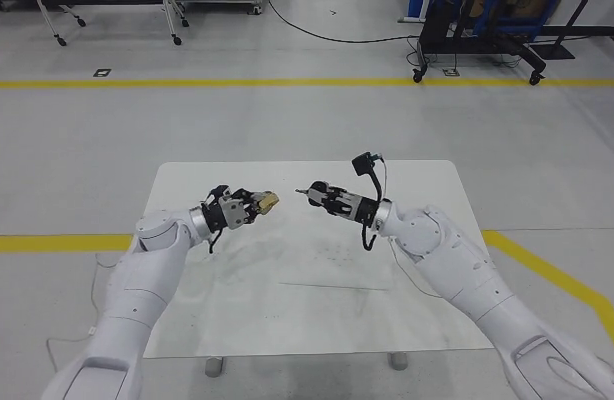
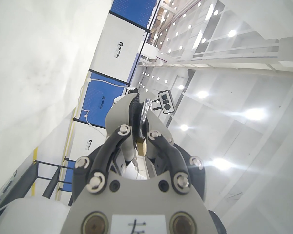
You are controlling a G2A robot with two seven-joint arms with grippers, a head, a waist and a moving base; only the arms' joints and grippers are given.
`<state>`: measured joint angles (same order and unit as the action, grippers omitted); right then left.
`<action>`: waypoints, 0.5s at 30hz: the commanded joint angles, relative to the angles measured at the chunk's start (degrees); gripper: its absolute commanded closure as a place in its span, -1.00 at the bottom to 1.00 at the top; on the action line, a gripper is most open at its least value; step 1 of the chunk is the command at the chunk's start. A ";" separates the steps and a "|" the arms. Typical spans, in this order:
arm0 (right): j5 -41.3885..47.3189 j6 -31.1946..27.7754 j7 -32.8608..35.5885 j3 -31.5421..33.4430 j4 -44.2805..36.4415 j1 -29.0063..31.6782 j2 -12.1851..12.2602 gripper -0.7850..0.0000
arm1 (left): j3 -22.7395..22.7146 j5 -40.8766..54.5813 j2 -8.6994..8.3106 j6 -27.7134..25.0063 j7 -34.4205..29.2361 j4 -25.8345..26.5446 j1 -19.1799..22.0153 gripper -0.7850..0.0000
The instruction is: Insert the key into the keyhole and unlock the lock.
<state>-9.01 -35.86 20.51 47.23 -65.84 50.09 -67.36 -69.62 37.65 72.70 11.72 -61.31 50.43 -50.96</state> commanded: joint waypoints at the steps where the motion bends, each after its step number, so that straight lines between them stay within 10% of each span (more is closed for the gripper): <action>1: -0.86 0.93 -0.49 0.78 0.04 0.47 0.11 1.00 | 1.12 2.54 0.80 -2.24 1.78 0.37 -0.24 1.00; 15: -0.98 0.90 -2.51 3.55 -1.35 3.21 0.69 1.00 | 4.99 1.45 3.74 -13.68 25.87 3.04 1.11 1.00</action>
<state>-9.99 -34.96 17.99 50.78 -67.19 53.30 -66.67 -64.87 39.70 76.27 -1.37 -38.88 52.84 -49.71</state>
